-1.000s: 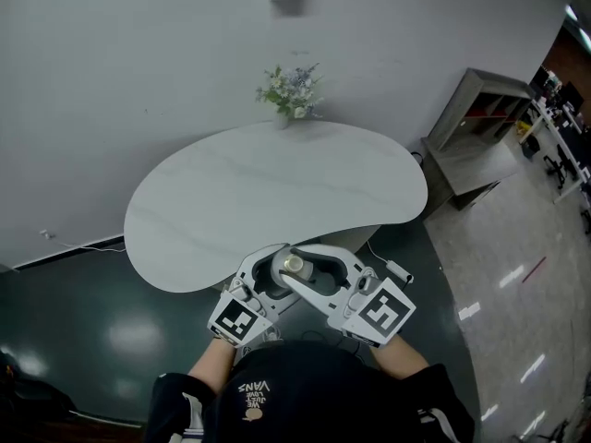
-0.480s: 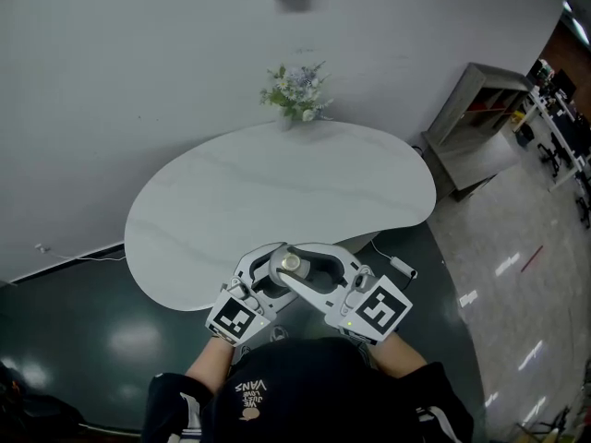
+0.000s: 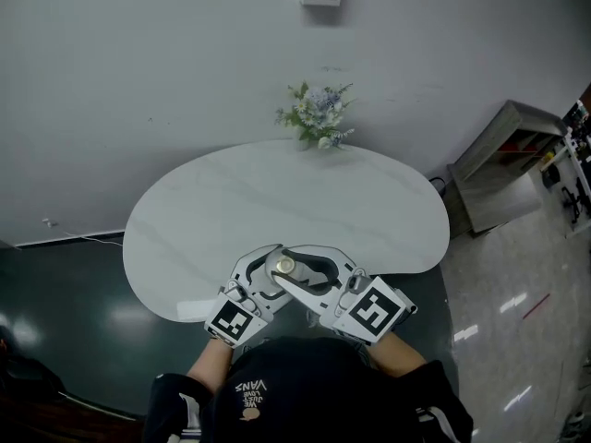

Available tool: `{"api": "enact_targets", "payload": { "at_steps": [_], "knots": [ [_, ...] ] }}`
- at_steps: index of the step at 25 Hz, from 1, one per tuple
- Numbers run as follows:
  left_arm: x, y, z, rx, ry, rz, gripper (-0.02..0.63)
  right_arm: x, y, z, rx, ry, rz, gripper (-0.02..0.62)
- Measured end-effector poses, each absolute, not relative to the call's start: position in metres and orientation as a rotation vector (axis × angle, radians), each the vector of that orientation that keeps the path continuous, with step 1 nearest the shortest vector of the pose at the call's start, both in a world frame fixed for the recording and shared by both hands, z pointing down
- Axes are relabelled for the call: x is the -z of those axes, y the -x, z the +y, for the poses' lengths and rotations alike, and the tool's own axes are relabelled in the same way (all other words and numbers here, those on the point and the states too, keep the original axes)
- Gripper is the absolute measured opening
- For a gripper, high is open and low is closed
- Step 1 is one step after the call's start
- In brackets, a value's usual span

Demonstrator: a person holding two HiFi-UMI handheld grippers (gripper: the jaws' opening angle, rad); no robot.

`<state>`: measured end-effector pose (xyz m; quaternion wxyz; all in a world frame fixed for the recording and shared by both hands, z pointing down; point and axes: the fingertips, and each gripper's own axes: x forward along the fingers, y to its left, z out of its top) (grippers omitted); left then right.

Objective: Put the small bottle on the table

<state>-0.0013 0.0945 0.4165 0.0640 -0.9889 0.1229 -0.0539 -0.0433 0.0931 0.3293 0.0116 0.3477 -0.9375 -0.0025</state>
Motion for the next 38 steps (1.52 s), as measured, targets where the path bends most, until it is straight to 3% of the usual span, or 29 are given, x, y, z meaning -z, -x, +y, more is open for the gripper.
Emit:
{"api": "enact_targets", "payload": {
  "at_steps": [13, 22, 38],
  "knots": [
    [-0.428, -0.071, 0.037, 0.236, 2.911, 0.728, 0.364, -0.343, -0.027, 0.048, 0.043, -0.768, -2.998, 0.158],
    [-0.447, -0.057, 0.002, 0.308, 2.908, 0.876, 0.364, -0.358, -0.014, 0.017, 0.059, -0.690, -2.984, 0.158],
    [-0.478, -0.004, -0.123, 0.378, 2.940, 0.764, 0.364, -0.388, 0.039, -0.112, -0.024, -0.918, -2.882, 0.158]
  ]
}}
